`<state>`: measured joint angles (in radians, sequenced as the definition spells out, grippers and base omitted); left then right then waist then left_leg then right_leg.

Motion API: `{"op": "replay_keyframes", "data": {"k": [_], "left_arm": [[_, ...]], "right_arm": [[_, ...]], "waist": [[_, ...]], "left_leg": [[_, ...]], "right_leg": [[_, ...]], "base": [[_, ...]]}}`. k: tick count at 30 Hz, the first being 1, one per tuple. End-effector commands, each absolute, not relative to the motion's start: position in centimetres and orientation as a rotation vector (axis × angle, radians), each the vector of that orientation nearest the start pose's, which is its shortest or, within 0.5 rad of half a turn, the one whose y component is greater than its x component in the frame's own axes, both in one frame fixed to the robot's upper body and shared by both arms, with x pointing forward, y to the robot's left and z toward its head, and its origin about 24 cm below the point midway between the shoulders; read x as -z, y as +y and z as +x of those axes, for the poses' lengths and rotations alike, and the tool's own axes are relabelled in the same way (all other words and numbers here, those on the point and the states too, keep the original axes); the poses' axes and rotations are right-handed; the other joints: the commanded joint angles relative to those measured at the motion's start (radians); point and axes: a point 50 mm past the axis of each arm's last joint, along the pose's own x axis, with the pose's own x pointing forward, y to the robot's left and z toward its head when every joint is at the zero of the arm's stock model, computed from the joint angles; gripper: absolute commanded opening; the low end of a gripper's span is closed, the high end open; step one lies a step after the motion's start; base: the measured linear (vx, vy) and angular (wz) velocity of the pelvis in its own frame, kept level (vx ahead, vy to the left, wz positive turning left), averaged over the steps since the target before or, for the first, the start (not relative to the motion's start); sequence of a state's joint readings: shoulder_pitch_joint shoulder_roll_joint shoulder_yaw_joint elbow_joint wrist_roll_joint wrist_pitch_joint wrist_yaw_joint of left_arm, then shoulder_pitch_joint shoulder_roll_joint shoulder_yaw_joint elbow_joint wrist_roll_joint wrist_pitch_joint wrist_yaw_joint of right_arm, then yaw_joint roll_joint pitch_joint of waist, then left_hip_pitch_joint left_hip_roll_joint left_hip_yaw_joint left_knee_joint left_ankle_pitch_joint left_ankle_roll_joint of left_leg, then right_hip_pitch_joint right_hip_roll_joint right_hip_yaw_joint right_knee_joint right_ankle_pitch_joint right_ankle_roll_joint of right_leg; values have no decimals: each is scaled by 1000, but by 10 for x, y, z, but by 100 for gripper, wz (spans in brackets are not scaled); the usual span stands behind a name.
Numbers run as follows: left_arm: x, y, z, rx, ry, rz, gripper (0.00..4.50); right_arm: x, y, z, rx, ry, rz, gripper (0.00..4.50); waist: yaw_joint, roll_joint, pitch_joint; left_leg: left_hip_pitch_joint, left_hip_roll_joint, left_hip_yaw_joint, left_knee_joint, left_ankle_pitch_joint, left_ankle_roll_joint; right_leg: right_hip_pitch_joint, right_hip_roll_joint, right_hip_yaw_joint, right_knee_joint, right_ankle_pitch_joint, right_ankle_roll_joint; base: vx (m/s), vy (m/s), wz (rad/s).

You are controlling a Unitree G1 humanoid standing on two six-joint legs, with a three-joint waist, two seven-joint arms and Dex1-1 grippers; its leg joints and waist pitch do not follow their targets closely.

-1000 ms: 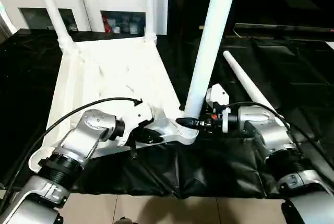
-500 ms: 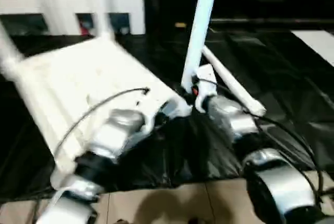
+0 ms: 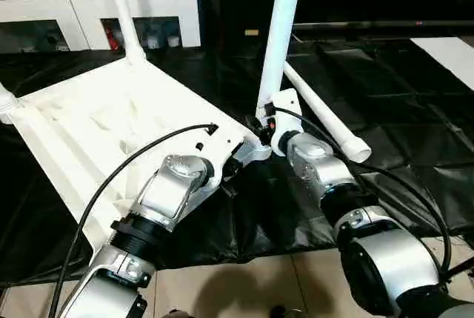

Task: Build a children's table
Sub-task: Insert table leg to table base

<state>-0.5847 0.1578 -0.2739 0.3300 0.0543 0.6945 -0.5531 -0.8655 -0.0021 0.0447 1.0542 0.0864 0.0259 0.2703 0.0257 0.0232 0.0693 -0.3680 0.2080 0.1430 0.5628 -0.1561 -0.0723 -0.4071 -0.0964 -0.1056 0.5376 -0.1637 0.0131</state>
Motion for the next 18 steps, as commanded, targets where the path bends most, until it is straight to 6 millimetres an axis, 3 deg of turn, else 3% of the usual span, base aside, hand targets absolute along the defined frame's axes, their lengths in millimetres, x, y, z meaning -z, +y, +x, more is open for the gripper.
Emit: {"op": "replay_keyframes", "data": {"k": [1,2,4,5,7,10,13,18], "left_arm": [[-95,70,337,780,391,317,0],[-95,70,337,786,388,318,0],[-96,70,337,792,384,317,0],[-96,71,337,802,379,317,0],[-97,72,336,816,369,316,0],[-99,73,337,831,358,312,0],[-100,74,336,850,344,310,0],[-101,77,334,936,304,327,0]], "right_arm": [[-16,-68,355,-497,470,-25,259],[-18,-68,356,-502,462,-22,259],[-20,-68,357,-506,454,-22,272],[-22,-67,358,-512,441,-25,296],[-27,-65,360,-524,417,-22,300],[-34,-64,363,-545,382,-22,331],[-39,-63,365,-561,355,-33,350],[-57,-70,370,-647,261,-83,382]], "waist": [[-4,12,-49],[-3,18,-51],[-2,17,-54],[2,13,-54],[4,12,-54],[7,13,-57],[10,14,-59],[27,7,-70]], "left_leg": [[41,6,-6,-77,-689,-22],[45,11,-7,-80,-709,-23],[38,17,-9,-89,-714,-22],[40,13,-3,-87,-688,-18],[44,7,1,-80,-659,-18],[32,8,1,-80,-598,-17],[29,9,4,-81,-574,-18],[15,9,21,-74,-421,3]], "right_leg": [[26,-37,-9,-100,-605,-73],[29,-37,-11,-97,-586,-77],[43,-38,-10,-83,-518,-92],[40,-42,-6,-86,-518,-100],[32,-49,-5,-93,-543,-106],[38,-52,-1,-86,-522,-118],[38,-52,6,-80,-489,-138],[43,-52,26,-56,-364,-190]], "base": [[0,0,0],[0,0,0],[0,0,0],[0,0,0],[0,0,0],[0,0,0],[0,0,0],[0,0,0]]}}
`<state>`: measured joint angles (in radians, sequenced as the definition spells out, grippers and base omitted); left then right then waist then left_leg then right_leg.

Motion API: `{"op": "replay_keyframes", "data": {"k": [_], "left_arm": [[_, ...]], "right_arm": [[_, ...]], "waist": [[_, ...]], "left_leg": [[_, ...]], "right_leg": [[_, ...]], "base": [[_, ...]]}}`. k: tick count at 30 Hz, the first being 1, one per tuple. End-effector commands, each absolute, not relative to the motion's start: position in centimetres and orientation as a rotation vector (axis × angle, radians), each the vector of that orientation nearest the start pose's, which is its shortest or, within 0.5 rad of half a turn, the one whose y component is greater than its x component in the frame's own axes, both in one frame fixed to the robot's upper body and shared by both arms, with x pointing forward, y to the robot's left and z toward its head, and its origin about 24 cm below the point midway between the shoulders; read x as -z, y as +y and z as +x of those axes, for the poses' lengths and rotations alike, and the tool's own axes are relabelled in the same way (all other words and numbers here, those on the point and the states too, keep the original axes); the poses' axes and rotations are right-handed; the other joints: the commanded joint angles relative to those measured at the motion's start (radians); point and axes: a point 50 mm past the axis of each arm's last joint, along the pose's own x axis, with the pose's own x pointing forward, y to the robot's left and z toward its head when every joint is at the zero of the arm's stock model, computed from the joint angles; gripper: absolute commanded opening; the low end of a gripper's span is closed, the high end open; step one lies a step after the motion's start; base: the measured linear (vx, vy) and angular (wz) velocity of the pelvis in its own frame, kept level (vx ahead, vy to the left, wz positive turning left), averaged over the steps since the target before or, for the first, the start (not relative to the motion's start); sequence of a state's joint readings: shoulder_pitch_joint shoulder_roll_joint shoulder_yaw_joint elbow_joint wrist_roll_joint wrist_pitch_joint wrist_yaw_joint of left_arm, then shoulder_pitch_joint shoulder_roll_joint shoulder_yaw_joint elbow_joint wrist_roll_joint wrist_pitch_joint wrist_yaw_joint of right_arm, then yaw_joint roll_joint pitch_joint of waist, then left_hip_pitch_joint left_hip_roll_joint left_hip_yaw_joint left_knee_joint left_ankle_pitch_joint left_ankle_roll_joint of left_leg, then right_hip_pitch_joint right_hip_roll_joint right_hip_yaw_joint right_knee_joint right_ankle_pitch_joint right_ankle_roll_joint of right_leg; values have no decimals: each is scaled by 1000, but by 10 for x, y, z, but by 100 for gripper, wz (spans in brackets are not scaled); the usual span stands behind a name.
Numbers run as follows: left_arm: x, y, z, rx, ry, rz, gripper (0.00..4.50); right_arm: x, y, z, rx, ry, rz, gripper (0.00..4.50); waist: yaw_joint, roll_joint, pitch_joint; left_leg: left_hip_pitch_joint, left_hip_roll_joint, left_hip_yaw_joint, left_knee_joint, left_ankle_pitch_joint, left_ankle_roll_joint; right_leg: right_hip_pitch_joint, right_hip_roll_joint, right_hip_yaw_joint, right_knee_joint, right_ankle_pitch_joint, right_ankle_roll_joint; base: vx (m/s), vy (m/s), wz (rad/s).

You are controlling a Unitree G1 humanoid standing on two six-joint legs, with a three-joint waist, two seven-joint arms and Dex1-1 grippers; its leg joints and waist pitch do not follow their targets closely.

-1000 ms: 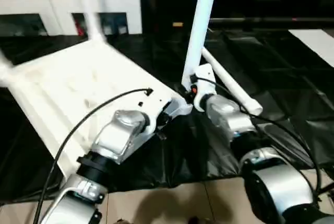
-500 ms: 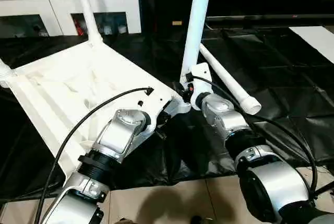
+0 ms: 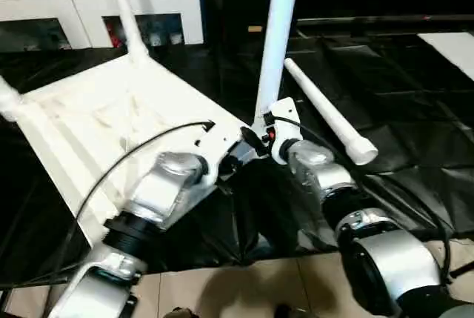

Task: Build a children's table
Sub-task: Insert table leg to table base

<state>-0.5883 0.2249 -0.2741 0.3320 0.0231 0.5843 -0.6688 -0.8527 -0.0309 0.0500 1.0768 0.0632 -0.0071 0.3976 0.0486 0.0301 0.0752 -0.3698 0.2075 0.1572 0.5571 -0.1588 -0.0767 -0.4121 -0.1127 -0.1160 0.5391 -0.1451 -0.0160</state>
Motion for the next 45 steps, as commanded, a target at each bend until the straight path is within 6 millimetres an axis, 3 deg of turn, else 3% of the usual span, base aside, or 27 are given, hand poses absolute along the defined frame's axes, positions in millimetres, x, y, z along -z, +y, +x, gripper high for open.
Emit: {"op": "replay_keyframes", "data": {"k": [1,2,3,5,7,8,9,10,11,12,13,15,17,18,21,23,26,32,36,45], "left_arm": [[-100,79,333,948,306,330,0],[-96,84,331,982,307,340,0],[-95,86,331,987,311,342,0],[-93,88,330,1004,308,346,0],[-91,92,329,1035,307,343,0],[-90,93,327,1060,307,339,0],[-90,95,327,1068,310,337,0],[-90,96,326,1088,305,341,0],[-90,97,325,1106,301,341,0],[-89,98,324,1120,305,341,0],[-89,99,324,1131,306,342,0],[-89,100,321,1181,305,337,0],[-89,100,317,1245,291,345,0],[-89,101,314,1281,287,348,0],[-88,102,312,1320,292,350,0],[-88,103,309,1356,300,350,0],[-87,106,307,1383,310,353,0],[-85,110,305,1405,325,367,0],[-84,111,305,1409,326,369,0],[-83,112,305,1411,332,370,0]], "right_arm": [[-59,-71,370,-664,249,-89,382],[-65,-80,369,-709,223,-94,382],[-66,-82,369,-718,218,-94,382],[-68,-87,368,-735,212,-100,382],[-69,-97,364,-787,209,-135,382],[-70,-103,360,-822,208,-160,382],[-69,-105,358,-841,209,-173,382],[-69,-110,355,-871,213,-193,382],[-69,-113,352,-892,218,-209,382],[-69,-117,350,-914,220,-224,382],[-70,-119,348,-928,222,-233,382],[-72,-126,342,-971,222,-246,382],[-74,-132,338,-1013,225,-259,382],[-76,-135,335,-1036,226,-263,382],[-79,-138,333,-1064,220,-264,382],[-81,-140,329,-1103,219,-264,382],[-83,-141,324,-1150,227,-270,382],[-77,-142,315,-1211,279,-304,382],[-77,-142,314,-1209,285,-304,382],[-75,-141,313,-1220,306,-277,308]], "waist": [[7,0,-79],[14,-4,-81],[24,-4,-86],[28,-6,-85],[37,-6,-91],[46,-4,-98],[50,-3,-101],[52,-5,-109],[57,-6,-113],[64,-6,-112],[65,-7,-113],[71,-6,-115],[73,-4,-108],[75,-4,-103],[76,-2,-90],[80,-4,-88],[82,-7,-84],[78,-9,-79],[80,-12,-81],[81,-12,-86]], "left_leg": [[17,10,9,-66,-399,10],[15,10,14,-62,-359,17],[21,12,22,-58,-323,27],[23,12,28,-51,-309,38],[18,10,31,-44,-269,43],[12,10,29,-41,-207,57],[11,11,30,-37,-171,66],[2,7,29,-27,-87,86],[-1,4,28,-21,-43,101],[-7,1,30,-10,-4,137],[-9,2,29,-7,-4,145],[-14,5,27,-2,3,164],[-14,8,28,-4,-38,160],[-13,12,27,-10,-99,137],[2,17,28,-24,-278,48],[9,16,29,-26,-319,28],[5,14,26,-30,-334,16],[7,8,17,-35,-391,0],[2,6,14,-36,-366,3],[-3,8,16,-35,-325,9]], "right_leg": [[48,-36,39,-53,-369,-165],[48,-33,44,-45,-336,-173],[42,-31,49,-38,-292,-186],[34,-25,57,-32,-281,-206],[37,-23,64,-20,-242,-217],[46,-20,63,-6,-161,-227],[47,-20,64,2,-107,-237],[53,-17,63,20,15,-261],[55,-15,63,27,76,-270],[50,-13,62,37,157,-292],[50,-14,62,40,162,-299],[49,-13,60,42,145,-302],[45,-14,59,35,81,-296],[46,-18,59,29,-9,-279],[33,-21,64,2,-245,-221],[28,-19,69,-5,-305,-192],[24,-17,76,-9,-366,-161],[24,-22,71,-29,-531,-93],[26,-23,70,-31,-542,-77],[29,-21,72,-19,-457,-107]], "base": [[0,0,0],[0,0,0],[0,0,0],[59,-35,15],[67,-34,16],[73,-17,8],[73,-17,8],[58,-5,3],[0,0,0],[0,0,0],[0,0,0],[0,0,0],[0,0,0],[0,0,0],[-34,4,3],[-59,-5,9],[-56,-4,8],[-9,0,1],[0,0,0],[0,0,0]]}}
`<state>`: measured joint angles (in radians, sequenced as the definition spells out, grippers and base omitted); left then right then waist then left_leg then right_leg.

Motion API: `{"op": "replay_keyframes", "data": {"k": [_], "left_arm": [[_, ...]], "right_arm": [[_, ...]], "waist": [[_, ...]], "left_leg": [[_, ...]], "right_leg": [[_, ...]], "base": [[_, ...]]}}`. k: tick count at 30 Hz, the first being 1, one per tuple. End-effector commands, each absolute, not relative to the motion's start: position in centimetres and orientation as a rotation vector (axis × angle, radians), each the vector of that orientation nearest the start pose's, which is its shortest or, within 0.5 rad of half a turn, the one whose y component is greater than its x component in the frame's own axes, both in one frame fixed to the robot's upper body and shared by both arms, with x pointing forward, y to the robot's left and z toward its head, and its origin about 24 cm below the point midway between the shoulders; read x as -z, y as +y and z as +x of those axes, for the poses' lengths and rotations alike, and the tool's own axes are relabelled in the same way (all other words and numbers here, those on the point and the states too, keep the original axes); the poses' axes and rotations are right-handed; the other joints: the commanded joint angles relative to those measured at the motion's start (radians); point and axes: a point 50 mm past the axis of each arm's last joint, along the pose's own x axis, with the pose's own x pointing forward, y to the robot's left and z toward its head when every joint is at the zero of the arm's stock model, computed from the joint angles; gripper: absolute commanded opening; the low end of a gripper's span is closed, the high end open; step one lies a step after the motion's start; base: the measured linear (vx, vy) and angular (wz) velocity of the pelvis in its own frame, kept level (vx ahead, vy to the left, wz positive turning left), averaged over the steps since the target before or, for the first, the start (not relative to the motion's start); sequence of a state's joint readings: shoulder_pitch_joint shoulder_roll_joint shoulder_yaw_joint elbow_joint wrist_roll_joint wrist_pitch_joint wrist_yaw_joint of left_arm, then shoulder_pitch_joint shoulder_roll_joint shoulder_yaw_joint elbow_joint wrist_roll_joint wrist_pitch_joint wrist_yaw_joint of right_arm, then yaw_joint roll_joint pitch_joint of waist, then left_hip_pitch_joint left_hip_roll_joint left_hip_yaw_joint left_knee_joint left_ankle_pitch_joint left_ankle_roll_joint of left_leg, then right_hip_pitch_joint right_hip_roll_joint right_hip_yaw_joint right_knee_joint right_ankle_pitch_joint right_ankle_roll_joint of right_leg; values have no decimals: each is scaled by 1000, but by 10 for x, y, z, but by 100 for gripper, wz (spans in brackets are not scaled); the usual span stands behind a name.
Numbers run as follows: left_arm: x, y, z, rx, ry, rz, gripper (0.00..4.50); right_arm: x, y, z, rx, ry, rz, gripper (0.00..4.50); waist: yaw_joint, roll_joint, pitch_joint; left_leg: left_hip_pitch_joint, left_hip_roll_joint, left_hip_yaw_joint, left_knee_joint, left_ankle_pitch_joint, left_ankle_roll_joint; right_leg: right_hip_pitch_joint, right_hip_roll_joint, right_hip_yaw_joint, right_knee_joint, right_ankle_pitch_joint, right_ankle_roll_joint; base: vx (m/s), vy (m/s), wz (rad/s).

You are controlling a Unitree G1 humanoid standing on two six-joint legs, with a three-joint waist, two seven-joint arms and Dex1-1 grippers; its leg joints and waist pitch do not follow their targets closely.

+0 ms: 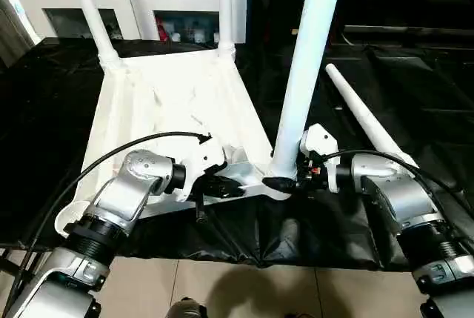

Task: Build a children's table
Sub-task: Insert table leg to table base

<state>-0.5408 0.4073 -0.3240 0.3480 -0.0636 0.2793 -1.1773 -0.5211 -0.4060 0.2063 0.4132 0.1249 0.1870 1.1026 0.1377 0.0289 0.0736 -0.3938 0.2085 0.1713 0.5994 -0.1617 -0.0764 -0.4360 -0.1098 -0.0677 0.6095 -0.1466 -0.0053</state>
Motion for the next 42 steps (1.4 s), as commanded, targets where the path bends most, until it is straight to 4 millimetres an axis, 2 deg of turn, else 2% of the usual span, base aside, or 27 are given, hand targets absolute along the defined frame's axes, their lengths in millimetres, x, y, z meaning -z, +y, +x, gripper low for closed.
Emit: {"op": "replay_keyframes", "data": {"k": [1,8,9,10,11,12,13,15,16,17,18,19,20,21,22,23,25,27,29,32,33,36,37,39,40,41,42], "left_arm": [[-83,113,305,1411,332,371,0],[-82,115,307,1378,342,359,0],[-82,114,310,1344,345,351,0],[-80,112,318,1239,358,334,0],[-80,112,318,1239,358,334,0],[-80,108,325,1163,353,317,0],[-80,105,329,1115,349,306,0],[-80,99,336,1025,340,286,0],[-80,99,336,1025,340,286,0],[-80,85,344,934,325,274,0],[-80,84,344,930,324,274,0],[-79,75,346,905,315,279,0],[-78,70,346,896,310,286,0],[-78,60,346,887,292,305,0],[-78,57,346,889,285,314,0],[-78,57,346,889,285,314,0],[-78,55,346,903,271,320,0],[-78,57,346,912,266,320,0],[-78,60,345,919,258,318,0],[-77,68,342,955,250,313,0],[-76,71,342,962,251,313,0],[-76,79,338,1007,250,316,0],[-76,81,337,1024,250,317,0],[-76,83,335,1048,250,318,0],[-76,84,335,1051,250,319,0],[-76,88,331,1115,249,322,0],[-76,88,331,1115,249,322,0]], "right_arm": [[-74,-141,313,-1219,307,-278,301],[-70,-140,313,-1201,317,-229,275],[-68,-139,314,-1177,318,-206,275],[-62,-135,319,-1094,318,-159,274],[-62,-135,319,-1094,318,-159,274],[-58,-132,324,-1016,320,-121,274],[-55,-129,327,-966,321,-95,274],[-48,-122,333,-873,329,-42,274],[-48,-122,333,-873,329,-42,274],[-41,-106,340,-756,342,13,274],[-41,-105,340,-749,342,15,274],[-39,-94,344,-683,345,24,274],[-39,-88,345,-660,336,14,274],[-39,-74,348,-623,312,-12,274],[-40,-69,349,-620,299,-25,274],[-40,-69,349,-620,299,-25,308],[-44,-63,349,-654,287,30,343],[-46,-63,349,-676,283,50,343],[-47,-65,350,-688,278,41,379],[-48,-72,351,-709,262,-10,410],[-49,-76,351,-721,256,-24,410],[-52,-87,349,-789,240,-62,410],[-53,-91,348,-813,235,-72,410],[-55,-96,346,-849,229,-81,410],[-55,-96,346,-852,228,-83,410],[-59,-107,342,-923,220,-122,410],[-59,-107,342,-923,220,-122,410]], "waist": [[-9,-14,-84],[-7,-13,-88],[-8,-13,-88],[-11,-12,-88],[-10,-12,-89],[-9,-14,-89],[-13,-13,-89],[-18,-14,-91],[-26,-15,-90],[-32,-18,-90],[-41,-16,-89],[-40,-15,-91],[-49,-18,-90],[-50,-21,-91],[-56,-16,-88],[-55,-19,-90],[-54,-20,-91],[-54,-19,-92],[-54,-17,-92],[-55,-19,-90],[-58,-20,-90],[-59,-20,-89],[-57,-18,-89],[-56,-18,-88],[-56,-18,-89],[-50,-20,-89],[-50,-20,-89]], "left_leg": [[19,7,2,-76,-316,10],[18,8,5,-73,-280,16],[18,8,5,-72,-276,15],[16,7,6,-72,-274,14],[20,7,6,-71,-272,8],[19,6,5,-72,-271,7],[16,5,5,-73,-265,3],[18,2,4,-72,-275,-7],[15,2,4,-73,-274,-8],[12,0,3,-73,-275,-6],[10,-2,4,-72,-271,-8],[11,-3,2,-72,-269,-9],[9,-4,2,-73,-268,-9],[7,-4,1,-72,-267,-6],[10,-4,1,-74,-283,-11],[13,-6,3,-70,-284,-5],[12,-5,4,-70,-274,10],[9,-2,4,-72,-264,24],[13,-1,5,-71,-264,26],[12,-2,5,-72,-279,27],[10,-2,4,-73,-278,26],[14,0,5,-72,-294,29],[18,1,5,-72,-294,29],[16,3,5,-73,-297,31],[18,3,6,-73,-293,31],[18,4,5,-72,-283,33],[18,4,5,-72,-283,33]], "right_leg": [[54,-24,24,-88,-444,-121],[57,-23,26,-79,-381,-147],[57,-23,26,-77,-375,-150],[55,-23,28,-74,-366,-154],[55,-23,26,-77,-366,-158],[57,-24,26,-78,-367,-157],[59,-23,25,-77,-365,-155],[60,-25,23,-79,-372,-155],[61,-24,23,-78,-369,-153],[64,-24,22,-79,-369,-147],[62,-24,22,-81,-373,-147],[66,-26,20,-82,-377,-144],[65,-25,19,-83,-379,-141],[68,-24,18,-83,-384,-136],[64,-28,17,-89,-427,-125],[64,-27,16,-93,-439,-116],[63,-25,18,-91,-407,-122],[67,-22,19,-83,-354,-138],[65,-21,20,-82,-336,-152],[67,-23,19,-83,-352,-160],[69,-23,20,-82,-355,-156],[65,-23,21,-85,-368,-156],[63,-23,22,-84,-365,-162],[66,-23,22,-83,-362,-163],[63,-22,23,-82,-356,-166],[67,-23,23,-81,-346,-168],[67,-23,23,-81,-346,-168]], "base": [[0,0,0],[0,0,0],[0,0,0],[0,0,0],[0,0,0],[0,0,0],[0,0,0],[0,0,0],[0,0,0],[0,0,0],[0,0,0],[0,0,0],[0,0,0],[0,0,0],[0,0,0],[0,0,0],[0,0,0],[0,0,0],[0,0,0],[0,0,0],[0,0,0],[0,0,0],[0,0,0],[0,0,0],[0,0,0],[0,0,0],[0,0,0]]}}
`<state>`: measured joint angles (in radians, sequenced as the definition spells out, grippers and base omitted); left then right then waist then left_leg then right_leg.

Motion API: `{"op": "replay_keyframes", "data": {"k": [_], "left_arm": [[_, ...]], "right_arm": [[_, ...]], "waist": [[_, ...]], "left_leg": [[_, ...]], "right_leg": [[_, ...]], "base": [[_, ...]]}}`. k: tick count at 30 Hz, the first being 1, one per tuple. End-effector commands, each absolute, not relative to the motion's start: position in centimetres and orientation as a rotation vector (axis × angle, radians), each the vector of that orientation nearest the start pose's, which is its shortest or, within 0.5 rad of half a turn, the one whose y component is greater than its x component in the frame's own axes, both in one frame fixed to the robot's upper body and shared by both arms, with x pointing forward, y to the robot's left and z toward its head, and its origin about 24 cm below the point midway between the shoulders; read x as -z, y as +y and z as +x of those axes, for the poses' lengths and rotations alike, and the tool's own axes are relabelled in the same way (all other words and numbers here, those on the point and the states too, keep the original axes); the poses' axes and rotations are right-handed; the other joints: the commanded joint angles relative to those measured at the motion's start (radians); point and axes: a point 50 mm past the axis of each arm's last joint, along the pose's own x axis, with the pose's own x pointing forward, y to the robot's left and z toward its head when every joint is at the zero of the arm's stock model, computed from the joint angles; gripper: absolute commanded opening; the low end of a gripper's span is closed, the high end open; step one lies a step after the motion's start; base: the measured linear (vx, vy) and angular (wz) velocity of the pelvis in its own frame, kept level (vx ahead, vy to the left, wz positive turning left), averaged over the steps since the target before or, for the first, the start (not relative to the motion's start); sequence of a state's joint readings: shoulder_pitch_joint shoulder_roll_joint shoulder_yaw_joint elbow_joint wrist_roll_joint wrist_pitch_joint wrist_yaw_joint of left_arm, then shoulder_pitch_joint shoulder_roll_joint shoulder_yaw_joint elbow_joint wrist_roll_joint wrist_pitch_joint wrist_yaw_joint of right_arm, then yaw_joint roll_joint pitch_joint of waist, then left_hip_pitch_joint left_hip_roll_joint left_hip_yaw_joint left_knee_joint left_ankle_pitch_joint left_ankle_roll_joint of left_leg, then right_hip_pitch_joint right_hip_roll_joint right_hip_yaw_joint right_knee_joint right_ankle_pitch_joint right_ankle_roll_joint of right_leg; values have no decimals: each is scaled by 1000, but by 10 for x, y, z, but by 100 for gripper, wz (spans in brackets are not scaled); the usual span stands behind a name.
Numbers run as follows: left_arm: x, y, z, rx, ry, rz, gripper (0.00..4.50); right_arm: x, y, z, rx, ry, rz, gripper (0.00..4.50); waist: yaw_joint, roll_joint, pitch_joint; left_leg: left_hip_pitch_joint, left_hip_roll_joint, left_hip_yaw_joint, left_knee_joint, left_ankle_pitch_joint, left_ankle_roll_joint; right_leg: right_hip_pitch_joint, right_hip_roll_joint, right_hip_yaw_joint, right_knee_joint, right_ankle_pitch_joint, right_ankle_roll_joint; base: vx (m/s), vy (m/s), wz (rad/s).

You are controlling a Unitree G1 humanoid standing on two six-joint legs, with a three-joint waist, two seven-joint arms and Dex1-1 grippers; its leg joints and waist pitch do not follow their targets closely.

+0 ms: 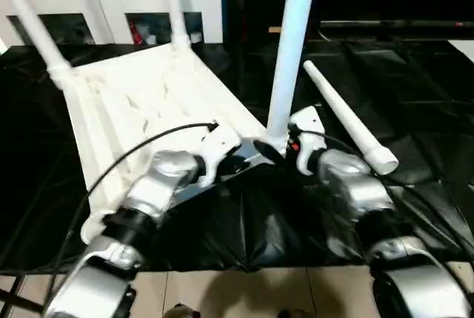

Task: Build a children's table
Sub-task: Insert table leg to table base

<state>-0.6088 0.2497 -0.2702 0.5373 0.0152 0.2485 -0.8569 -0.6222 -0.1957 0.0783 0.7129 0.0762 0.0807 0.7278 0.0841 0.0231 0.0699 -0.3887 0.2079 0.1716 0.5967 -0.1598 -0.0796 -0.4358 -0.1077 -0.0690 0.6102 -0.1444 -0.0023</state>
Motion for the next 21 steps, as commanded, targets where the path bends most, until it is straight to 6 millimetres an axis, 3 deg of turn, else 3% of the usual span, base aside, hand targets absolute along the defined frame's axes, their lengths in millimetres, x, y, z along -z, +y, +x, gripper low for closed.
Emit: {"op": "replay_keyframes", "data": {"k": [1,2,6,11,15,21], "left_arm": [[-76,91,327,1162,250,323,0],[-77,94,321,1232,254,317,0],[-78,96,317,1284,256,313,0],[-76,109,307,1388,311,334,0],[-75,115,305,1407,326,339,0],[-75,118,303,1424,339,339,0]], "right_arm": [[-61,-116,340,-962,222,-148,410],[-63,-125,337,-1014,234,-166,410],[-65,-131,334,-1052,239,-179,410],[-68,-146,327,-1139,280,-199,410],[-67,-148,322,-1181,293,-209,410],[-67,-147,319,-1217,305,-205,367]], "waist": [[5,-11,-86],[9,-12,-87],[16,-9,-88],[31,-3,-90],[32,-6,-86],[32,-6,-87]], "left_leg": [[11,6,4,-70,-279,41],[12,6,6,-69,-277,44],[18,9,11,-64,-261,54],[18,12,9,-65,-261,47],[18,11,9,-68,-286,35],[14,10,6,-70,-285,28]], "right_leg": [[67,-25,25,-78,-333,-177],[67,-25,26,-77,-324,-181],[60,-22,29,-72,-274,-216],[62,-22,28,-66,-258,-222],[61,-23,29,-70,-295,-208],[63,-25,28,-73,-332,-189]], "base": [[0,0,0],[0,0,0],[0,0,0],[0,0,0],[0,0,0],[0,0,0]]}}
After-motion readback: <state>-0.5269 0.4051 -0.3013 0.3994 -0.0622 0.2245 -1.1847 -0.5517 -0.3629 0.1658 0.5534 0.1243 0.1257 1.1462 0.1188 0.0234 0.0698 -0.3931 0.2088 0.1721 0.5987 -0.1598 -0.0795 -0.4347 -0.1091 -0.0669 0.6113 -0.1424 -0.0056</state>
